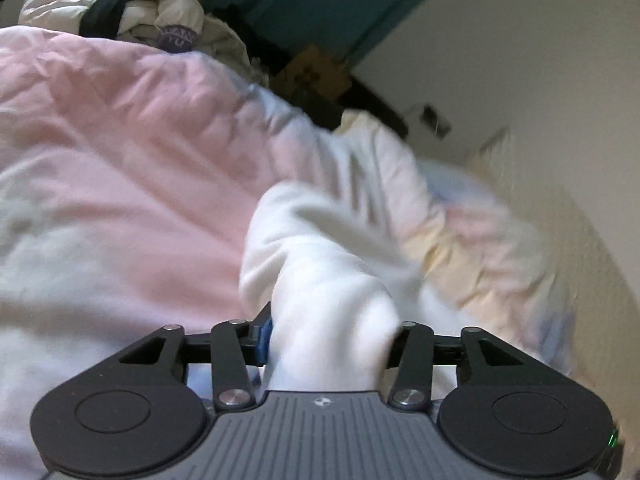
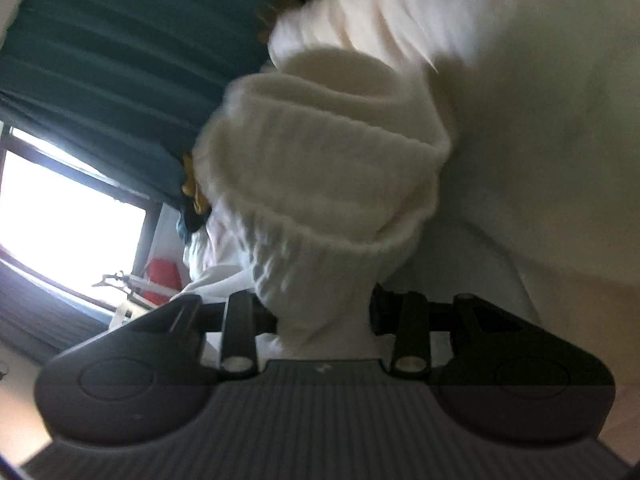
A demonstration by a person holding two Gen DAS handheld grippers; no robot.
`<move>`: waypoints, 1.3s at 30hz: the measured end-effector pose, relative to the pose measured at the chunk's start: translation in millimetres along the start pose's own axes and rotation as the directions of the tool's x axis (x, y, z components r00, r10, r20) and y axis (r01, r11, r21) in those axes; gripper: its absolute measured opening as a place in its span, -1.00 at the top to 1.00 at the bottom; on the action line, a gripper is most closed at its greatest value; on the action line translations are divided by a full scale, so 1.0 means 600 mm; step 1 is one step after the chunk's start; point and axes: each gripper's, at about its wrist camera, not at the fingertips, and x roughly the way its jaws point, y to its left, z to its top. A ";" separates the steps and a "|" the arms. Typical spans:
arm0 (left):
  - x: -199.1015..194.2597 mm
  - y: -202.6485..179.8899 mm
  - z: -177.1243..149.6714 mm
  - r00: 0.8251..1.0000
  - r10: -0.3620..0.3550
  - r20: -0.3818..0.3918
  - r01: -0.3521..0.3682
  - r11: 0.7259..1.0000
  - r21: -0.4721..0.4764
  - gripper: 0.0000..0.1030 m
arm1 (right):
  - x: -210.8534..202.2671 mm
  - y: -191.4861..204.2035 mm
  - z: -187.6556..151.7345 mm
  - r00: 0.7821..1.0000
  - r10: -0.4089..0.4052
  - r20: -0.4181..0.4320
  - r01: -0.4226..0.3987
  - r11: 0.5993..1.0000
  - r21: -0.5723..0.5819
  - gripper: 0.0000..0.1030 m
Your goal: Fold clothes
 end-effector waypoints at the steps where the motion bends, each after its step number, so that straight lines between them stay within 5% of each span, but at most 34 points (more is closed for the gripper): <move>1: -0.003 0.004 -0.003 1.000 0.004 -0.011 -0.004 1.000 0.023 -0.03 | 0.005 -0.008 -0.006 1.000 -0.003 -0.007 0.003 1.000 0.002 0.16; 5: -0.045 -0.012 -0.004 0.999 0.034 -0.026 -0.031 0.995 0.091 -0.21 | 0.008 -0.028 -0.021 1.000 0.021 0.006 -0.021 0.999 0.050 0.05; 12: -0.182 -0.083 -0.005 0.995 0.095 0.012 -0.096 0.973 0.208 -0.60 | -0.053 0.025 -0.024 0.990 -0.141 0.030 0.142 0.990 -0.026 -0.59; 19: -0.336 -0.177 -0.019 0.984 0.177 0.036 -0.179 0.921 0.347 -0.73 | -0.166 0.118 -0.046 0.969 -0.217 0.121 0.238 0.950 -0.200 -0.60; 24: -0.469 -0.237 -0.038 0.984 0.162 0.078 -0.180 0.895 0.409 -0.79 | -0.271 0.201 -0.085 0.955 -0.210 0.210 0.275 0.895 -0.353 -0.58; 33: -0.668 -0.294 -0.112 0.958 0.166 0.235 -0.259 0.851 0.457 -0.99 | -0.365 0.357 -0.207 0.925 -0.179 0.334 0.349 0.745 -0.568 -0.58; 39: -0.737 -0.301 -0.170 0.946 0.188 0.266 -0.294 0.842 0.452 -1.00 | -0.390 0.401 -0.307 0.928 -0.151 0.342 0.344 0.703 -0.623 -0.57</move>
